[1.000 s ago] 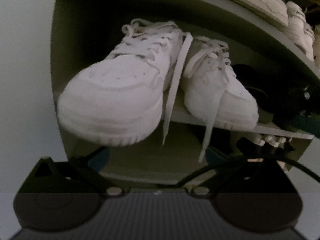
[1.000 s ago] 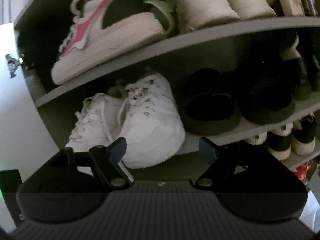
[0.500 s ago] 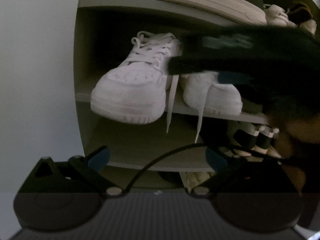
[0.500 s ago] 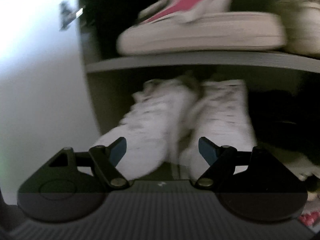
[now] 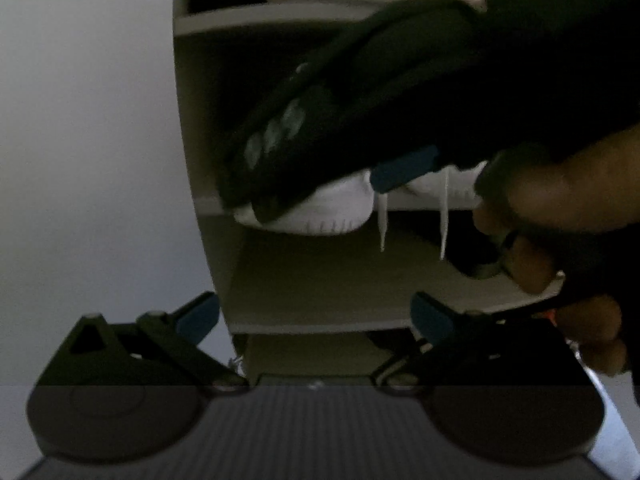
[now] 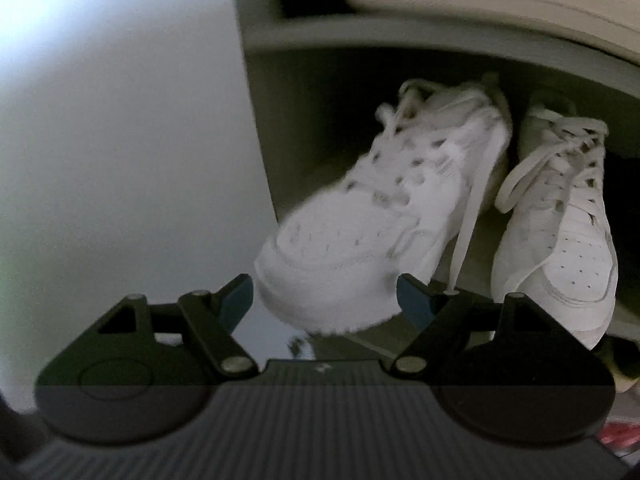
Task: Organize scattered shoes
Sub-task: 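Nudge the white sneakers into line and withdraw the right tool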
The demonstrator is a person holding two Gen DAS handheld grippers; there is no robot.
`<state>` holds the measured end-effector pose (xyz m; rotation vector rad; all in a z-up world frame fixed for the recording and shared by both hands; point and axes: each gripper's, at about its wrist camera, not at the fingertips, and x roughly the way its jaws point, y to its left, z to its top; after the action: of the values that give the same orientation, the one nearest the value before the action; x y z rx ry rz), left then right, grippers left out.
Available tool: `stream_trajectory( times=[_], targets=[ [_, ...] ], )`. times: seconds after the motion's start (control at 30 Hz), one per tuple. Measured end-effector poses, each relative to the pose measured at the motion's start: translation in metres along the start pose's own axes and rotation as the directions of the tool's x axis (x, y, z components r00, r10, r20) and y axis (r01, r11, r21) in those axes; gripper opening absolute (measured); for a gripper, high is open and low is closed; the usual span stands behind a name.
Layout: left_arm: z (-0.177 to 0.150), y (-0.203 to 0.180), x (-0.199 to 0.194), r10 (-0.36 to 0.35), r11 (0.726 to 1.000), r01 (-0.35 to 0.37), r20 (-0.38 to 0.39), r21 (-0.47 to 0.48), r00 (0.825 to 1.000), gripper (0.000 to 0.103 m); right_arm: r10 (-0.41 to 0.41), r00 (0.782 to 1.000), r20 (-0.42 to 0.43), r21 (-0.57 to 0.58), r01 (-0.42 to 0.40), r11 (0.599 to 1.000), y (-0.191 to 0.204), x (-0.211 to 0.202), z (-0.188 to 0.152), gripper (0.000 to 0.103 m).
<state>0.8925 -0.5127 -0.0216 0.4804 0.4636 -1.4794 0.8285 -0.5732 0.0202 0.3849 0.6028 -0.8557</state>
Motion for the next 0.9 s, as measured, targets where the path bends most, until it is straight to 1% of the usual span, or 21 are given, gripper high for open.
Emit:
stream_trajectory(
  times=[0.1,0.13,0.17,0.2,0.23,0.27,0.3,0.37,0.4,0.5,0.53,0.6,0.63,0.67,0.73,0.77,0.8,0.87,0.9],
  targets=[
    [0.000,0.002,0.004,-0.035,0.999,0.034,-0.025,-0.043,0.999,0.102,-0.005,1.000,-0.004,-0.014,0.005,1.000,-0.001,0.002,-0.002,0.083],
    [0.000,0.003,0.005,-0.052,0.997,0.050,-0.027,-0.054,0.998,0.103,-0.040,0.999,0.017,-0.029,0.041,0.999,-0.001,-0.001,-0.003,0.081],
    [0.000,0.003,0.005,-0.069,0.996,0.067,-0.029,-0.064,0.997,0.103,-0.100,0.994,0.038,-0.063,0.102,0.993,0.001,-0.005,-0.005,0.079],
    [0.000,0.002,0.004,-0.076,0.995,0.074,-0.028,-0.067,0.997,0.103,-0.140,0.989,0.053,-0.066,0.144,0.987,-0.002,-0.008,-0.008,0.078],
    [0.001,0.001,0.004,-0.075,0.995,0.074,-0.024,-0.063,0.997,0.103,-0.155,0.986,0.058,-0.053,0.158,0.986,-0.005,-0.009,-0.009,0.078],
    [0.001,-0.001,0.003,-0.075,0.996,0.073,-0.020,-0.057,0.997,0.103,-0.163,0.985,0.060,-0.022,0.165,0.986,-0.013,-0.009,-0.011,0.078],
    [0.001,-0.003,0.002,-0.074,0.996,0.073,-0.017,-0.053,0.997,0.103,-0.155,0.987,0.049,0.019,0.154,0.988,-0.025,-0.007,-0.011,0.078],
    [0.003,-0.007,0.002,-0.073,0.996,0.073,-0.013,-0.049,0.997,0.103,-0.144,0.988,0.049,0.061,0.141,0.988,-0.038,-0.003,-0.009,0.077],
    [0.003,-0.008,0.002,-0.069,0.997,0.068,-0.014,-0.049,0.998,0.103,-0.160,0.986,0.055,0.047,0.158,0.986,-0.038,-0.002,-0.006,0.075],
    [0.002,-0.009,0.003,-0.081,0.996,0.080,-0.025,-0.048,0.996,0.103,-0.203,0.977,0.069,0.004,0.204,0.979,-0.032,0.000,-0.002,0.074],
    [0.002,-0.009,0.002,-0.087,0.995,0.085,-0.026,-0.043,0.996,0.103,-0.204,0.975,0.087,0.018,0.203,0.979,-0.033,-0.003,-0.004,0.073],
    [0.001,-0.010,-0.002,-0.094,0.995,0.093,-0.023,-0.022,0.995,0.103,-0.177,0.974,0.144,0.061,0.169,0.984,-0.038,-0.020,-0.013,0.072],
    [0.002,-0.010,-0.005,-0.099,0.995,0.099,-0.018,-0.016,0.995,0.103,-0.171,0.969,0.177,0.073,0.160,0.984,-0.040,-0.029,-0.019,0.072],
    [0.001,-0.010,-0.010,-0.107,0.994,0.107,-0.008,-0.009,0.994,0.103,-0.183,0.961,0.207,0.075,0.171,0.982,-0.041,-0.037,-0.025,0.072],
    [-0.001,-0.009,-0.017,-0.111,0.994,0.111,0.004,0.001,0.994,0.103,-0.273,0.932,0.237,0.081,0.261,0.962,-0.041,-0.044,-0.032,0.074],
    [-0.002,-0.010,-0.019,-0.110,0.994,0.110,0.007,0.005,0.994,0.103,-0.324,0.911,0.257,0.089,0.311,0.946,-0.044,-0.050,-0.038,0.075],
    [-0.003,-0.010,-0.019,-0.109,0.994,0.109,0.008,0.004,0.994,0.103,-0.331,0.908,0.259,0.091,0.318,0.944,-0.046,-0.052,-0.040,0.074],
    [-0.003,-0.008,-0.020,-0.116,0.993,0.116,0.007,-0.004,0.993,0.103,-0.352,0.906,0.235,0.141,0.326,0.935,-0.059,-0.051,-0.052,0.074],
    [-0.003,-0.007,-0.021,-0.120,0.993,0.120,0.003,-0.006,0.993,0.103,-0.357,0.905,0.231,0.151,0.329,0.932,-0.062,-0.047,-0.052,0.071]
  ],
)
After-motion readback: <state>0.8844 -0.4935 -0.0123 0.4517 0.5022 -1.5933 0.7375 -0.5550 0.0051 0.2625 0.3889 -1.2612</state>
